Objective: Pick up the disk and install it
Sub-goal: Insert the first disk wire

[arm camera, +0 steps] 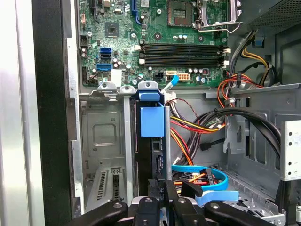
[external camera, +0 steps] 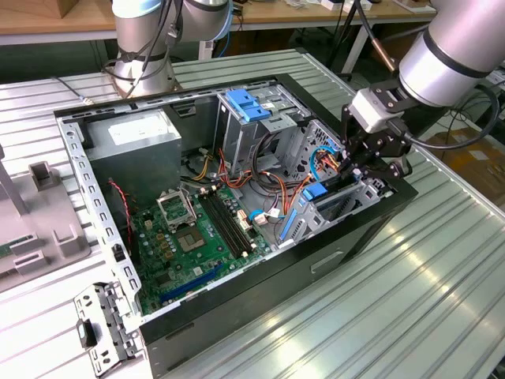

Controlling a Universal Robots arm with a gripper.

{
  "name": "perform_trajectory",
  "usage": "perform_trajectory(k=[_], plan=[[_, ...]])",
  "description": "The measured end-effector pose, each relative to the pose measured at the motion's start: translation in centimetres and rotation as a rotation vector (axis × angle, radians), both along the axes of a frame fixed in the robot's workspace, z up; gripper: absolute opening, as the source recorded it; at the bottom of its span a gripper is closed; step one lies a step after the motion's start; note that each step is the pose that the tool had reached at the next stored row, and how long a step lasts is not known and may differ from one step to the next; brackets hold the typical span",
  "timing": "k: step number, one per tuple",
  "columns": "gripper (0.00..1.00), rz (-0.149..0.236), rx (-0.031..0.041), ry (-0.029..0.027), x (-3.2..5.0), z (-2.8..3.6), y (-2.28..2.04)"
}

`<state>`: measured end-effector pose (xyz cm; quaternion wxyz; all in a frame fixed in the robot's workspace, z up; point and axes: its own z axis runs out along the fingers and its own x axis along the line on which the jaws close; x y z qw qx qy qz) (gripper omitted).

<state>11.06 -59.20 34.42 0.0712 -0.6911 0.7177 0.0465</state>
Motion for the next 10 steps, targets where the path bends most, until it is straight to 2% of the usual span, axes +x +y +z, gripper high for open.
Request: perform_trajectory(k=[8,10], plan=[[0.18,0.000,0.0102,0.0000,-0.05,-0.13,0.00],[0.18,0.000,0.0110,0.0000,-0.07,-0.16,0.00]])
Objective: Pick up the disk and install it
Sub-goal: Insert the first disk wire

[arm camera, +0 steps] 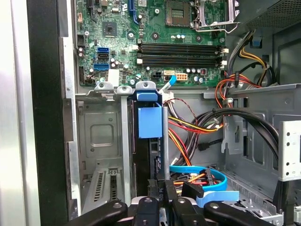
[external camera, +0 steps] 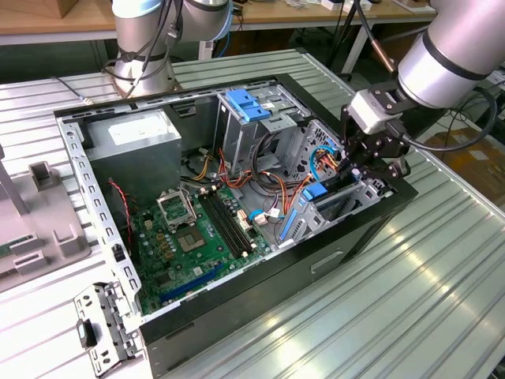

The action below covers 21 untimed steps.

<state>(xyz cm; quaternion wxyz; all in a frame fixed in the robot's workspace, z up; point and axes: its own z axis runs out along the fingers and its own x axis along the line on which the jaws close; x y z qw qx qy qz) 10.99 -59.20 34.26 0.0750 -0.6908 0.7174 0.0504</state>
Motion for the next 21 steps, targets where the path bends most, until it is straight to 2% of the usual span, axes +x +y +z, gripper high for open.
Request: perform_trajectory(k=[11,12,13,14,15,21], plan=[[0.18,0.000,0.0016,0.0000,-0.13,-0.46,0.00],[0.19,0.000,0.0019,0.0001,-0.14,-0.47,0.00],[0.25,0.000,0.0019,0.0000,-0.14,-0.48,0.00],[0.25,0.000,0.0019,0.0000,-0.13,-0.47,0.00],[0.31,0.000,0.0018,0.0000,-0.14,-0.47,0.00],[0.31,0.000,0.0015,0.0000,-0.14,-0.31,0.00]])
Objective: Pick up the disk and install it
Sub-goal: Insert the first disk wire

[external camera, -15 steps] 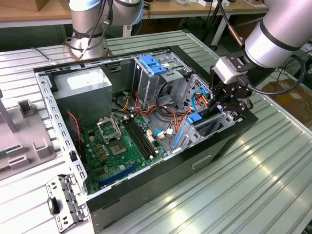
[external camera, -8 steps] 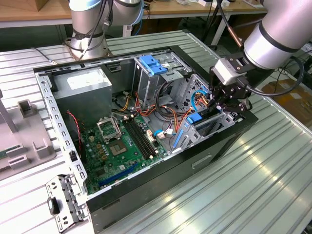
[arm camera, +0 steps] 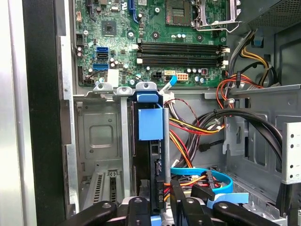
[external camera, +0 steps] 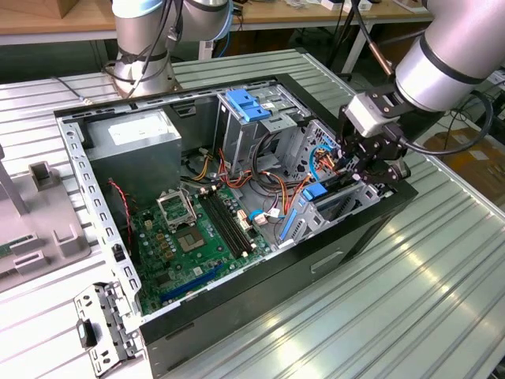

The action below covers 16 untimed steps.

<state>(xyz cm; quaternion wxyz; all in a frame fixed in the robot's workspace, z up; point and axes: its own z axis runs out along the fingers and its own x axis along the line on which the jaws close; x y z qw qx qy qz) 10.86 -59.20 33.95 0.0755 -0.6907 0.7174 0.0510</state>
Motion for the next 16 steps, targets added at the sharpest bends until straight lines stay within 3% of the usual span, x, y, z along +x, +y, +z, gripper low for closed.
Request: perform_trajectory(k=[16], plan=[[0.31,0.000,0.0022,0.0000,0.00,2.32,0.00]])
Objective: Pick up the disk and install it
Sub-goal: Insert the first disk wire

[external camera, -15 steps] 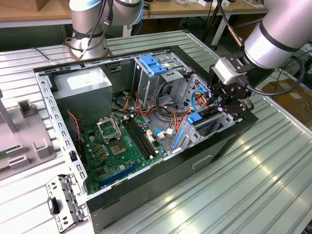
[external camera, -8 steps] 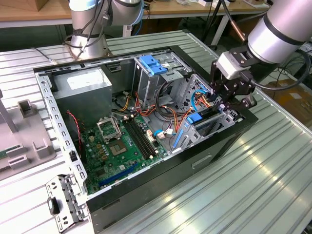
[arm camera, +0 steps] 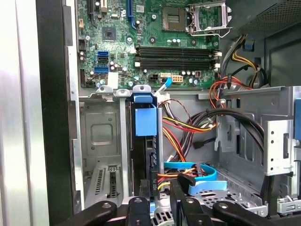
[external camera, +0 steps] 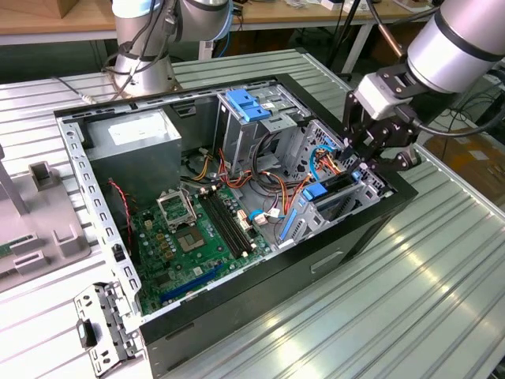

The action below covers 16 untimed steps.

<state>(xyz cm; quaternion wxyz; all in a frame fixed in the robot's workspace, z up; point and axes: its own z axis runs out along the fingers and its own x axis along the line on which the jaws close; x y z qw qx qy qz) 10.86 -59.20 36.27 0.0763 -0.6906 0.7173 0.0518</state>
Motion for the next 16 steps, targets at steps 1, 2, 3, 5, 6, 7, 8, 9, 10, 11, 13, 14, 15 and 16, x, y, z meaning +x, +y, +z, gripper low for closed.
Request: perform_trajectory(k=[1,2,3,5,6,7,8,9,10,11,13,14,15,16], plan=[[0.31,0.000,0.0002,0.0000,0.00,0.18,0.00],[0.31,0.000,0.0003,0.0000,0.00,0.30,0.00],[0.31,0.000,0.0004,0.0000,0.00,0.43,0.00],[0.31,0.000,0.0009,0.0000,0.00,0.83,-0.01],[0.31,0.000,0.0014,-0.0001,0.00,0.84,0.04],[0.30,0.000,0.0017,0.0000,0.00,0.84,0.04],[0.30,0.000,0.0020,0.0000,0.00,0.84,0.05],[0.16,0.000,0.0024,0.0000,0.00,0.85,0.05],[0.11,0.000,0.0029,0.0000,0.00,0.84,0.06],[0.11,0.000,0.0030,0.0000,0.00,0.85,0.06],[0.11,0.000,0.0037,0.0000,0.00,0.86,0.06],[0.11,0.000,0.0038,0.0000,0.00,0.85,0.06],[0.11,0.000,0.0040,0.0000,0.00,0.85,0.06],[0.11,0.000,0.0040,0.0000,0.00,0.85,0.05]])
